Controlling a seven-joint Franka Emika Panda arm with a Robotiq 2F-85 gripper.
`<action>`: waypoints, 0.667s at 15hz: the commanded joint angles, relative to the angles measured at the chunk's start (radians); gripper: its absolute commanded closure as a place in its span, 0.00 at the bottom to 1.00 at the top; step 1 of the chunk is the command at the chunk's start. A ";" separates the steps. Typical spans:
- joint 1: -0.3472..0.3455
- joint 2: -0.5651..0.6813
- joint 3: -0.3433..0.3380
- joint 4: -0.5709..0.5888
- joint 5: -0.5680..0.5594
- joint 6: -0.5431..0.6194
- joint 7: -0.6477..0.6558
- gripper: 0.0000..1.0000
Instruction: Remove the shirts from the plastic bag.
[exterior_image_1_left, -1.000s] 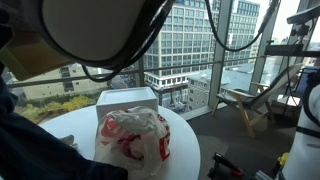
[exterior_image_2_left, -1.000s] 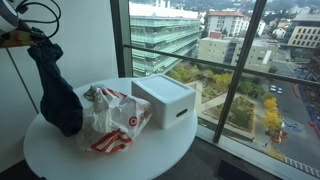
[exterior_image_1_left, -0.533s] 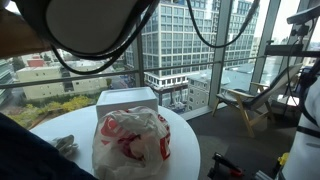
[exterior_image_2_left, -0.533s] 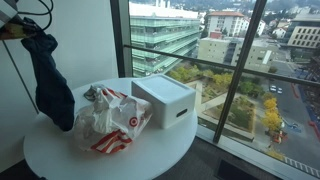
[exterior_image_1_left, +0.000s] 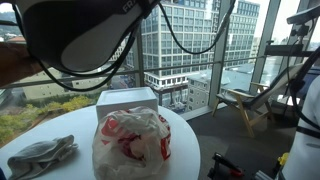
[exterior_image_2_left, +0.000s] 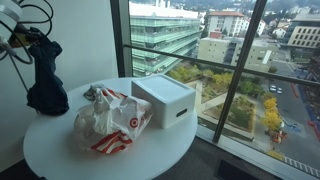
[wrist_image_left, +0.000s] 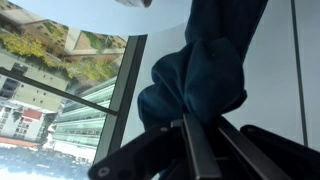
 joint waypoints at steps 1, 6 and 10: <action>0.005 0.095 0.000 -0.030 0.015 -0.053 -0.058 0.98; 0.008 0.211 -0.033 -0.095 -0.064 -0.147 -0.151 0.98; -0.003 0.265 -0.067 -0.110 -0.093 -0.146 -0.155 0.58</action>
